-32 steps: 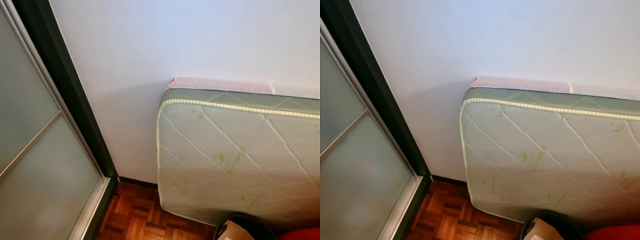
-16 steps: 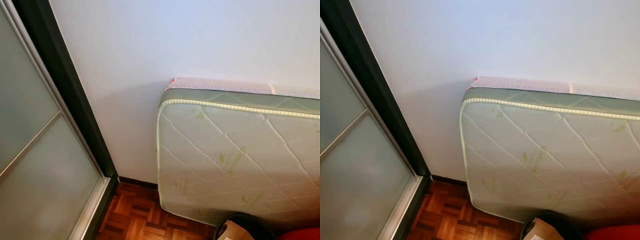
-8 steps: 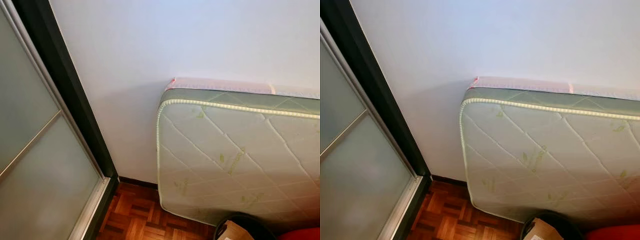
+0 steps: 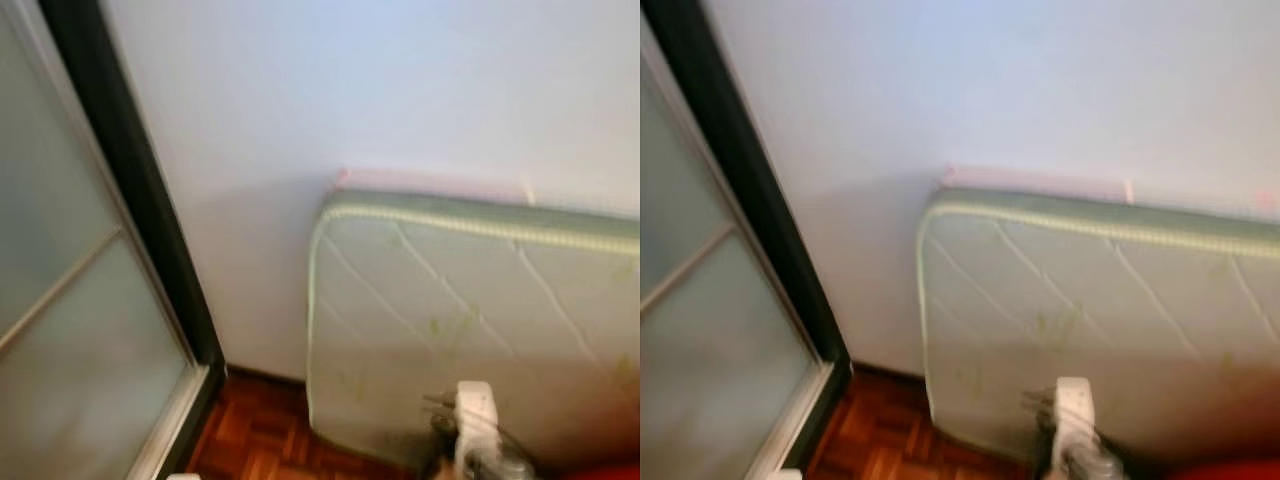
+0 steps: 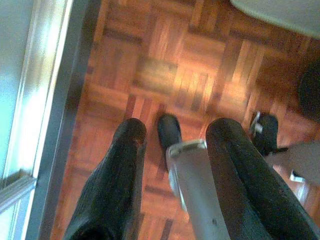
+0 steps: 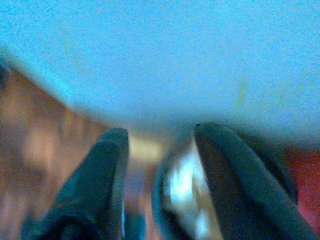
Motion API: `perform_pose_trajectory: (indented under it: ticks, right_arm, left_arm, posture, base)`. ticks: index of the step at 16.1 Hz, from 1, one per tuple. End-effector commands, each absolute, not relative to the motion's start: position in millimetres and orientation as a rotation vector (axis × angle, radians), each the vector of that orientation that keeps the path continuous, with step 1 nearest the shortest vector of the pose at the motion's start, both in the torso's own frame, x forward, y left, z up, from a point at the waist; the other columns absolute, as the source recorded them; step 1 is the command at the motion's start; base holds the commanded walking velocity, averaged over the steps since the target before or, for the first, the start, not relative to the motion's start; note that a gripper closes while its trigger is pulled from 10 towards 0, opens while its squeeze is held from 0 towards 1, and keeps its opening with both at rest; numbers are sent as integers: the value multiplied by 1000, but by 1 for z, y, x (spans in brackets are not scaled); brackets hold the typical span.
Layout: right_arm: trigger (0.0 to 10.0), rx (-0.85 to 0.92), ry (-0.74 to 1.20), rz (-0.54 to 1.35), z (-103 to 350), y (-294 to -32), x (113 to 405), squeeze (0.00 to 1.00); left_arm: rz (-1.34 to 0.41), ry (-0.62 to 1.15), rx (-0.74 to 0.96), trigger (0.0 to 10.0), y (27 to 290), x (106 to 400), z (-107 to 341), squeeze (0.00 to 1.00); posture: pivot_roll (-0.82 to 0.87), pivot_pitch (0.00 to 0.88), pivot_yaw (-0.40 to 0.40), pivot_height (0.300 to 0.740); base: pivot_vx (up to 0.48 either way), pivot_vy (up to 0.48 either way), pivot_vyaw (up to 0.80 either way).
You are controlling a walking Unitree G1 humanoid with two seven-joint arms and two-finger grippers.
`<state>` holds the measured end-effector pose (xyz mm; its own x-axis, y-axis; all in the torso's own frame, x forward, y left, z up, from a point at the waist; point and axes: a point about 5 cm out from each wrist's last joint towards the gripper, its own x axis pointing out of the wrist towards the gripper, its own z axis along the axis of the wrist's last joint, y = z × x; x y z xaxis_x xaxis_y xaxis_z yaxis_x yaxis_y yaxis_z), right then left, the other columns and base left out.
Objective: Clean up the room
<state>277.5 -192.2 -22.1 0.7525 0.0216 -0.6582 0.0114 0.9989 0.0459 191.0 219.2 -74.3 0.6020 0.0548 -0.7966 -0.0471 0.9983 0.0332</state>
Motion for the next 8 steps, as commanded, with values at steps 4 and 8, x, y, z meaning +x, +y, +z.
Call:
perform_pose_trajectory:
  ticks: [4,8]
  right_arm:
    - [10000,109,865,3,-49,-185,245,0]
    - [10000,120,858,-7,-49,-185,246,0]
  left_arm:
    - [66,973,39,10000,226,182,-78,0]
    - [52,974,58,10000,227,182,-77,0]
  posture:
    - [69,0,-35,740]
    - [70,0,-30,740]
  base:
    - [0,0,0]
    - [0,0,0]
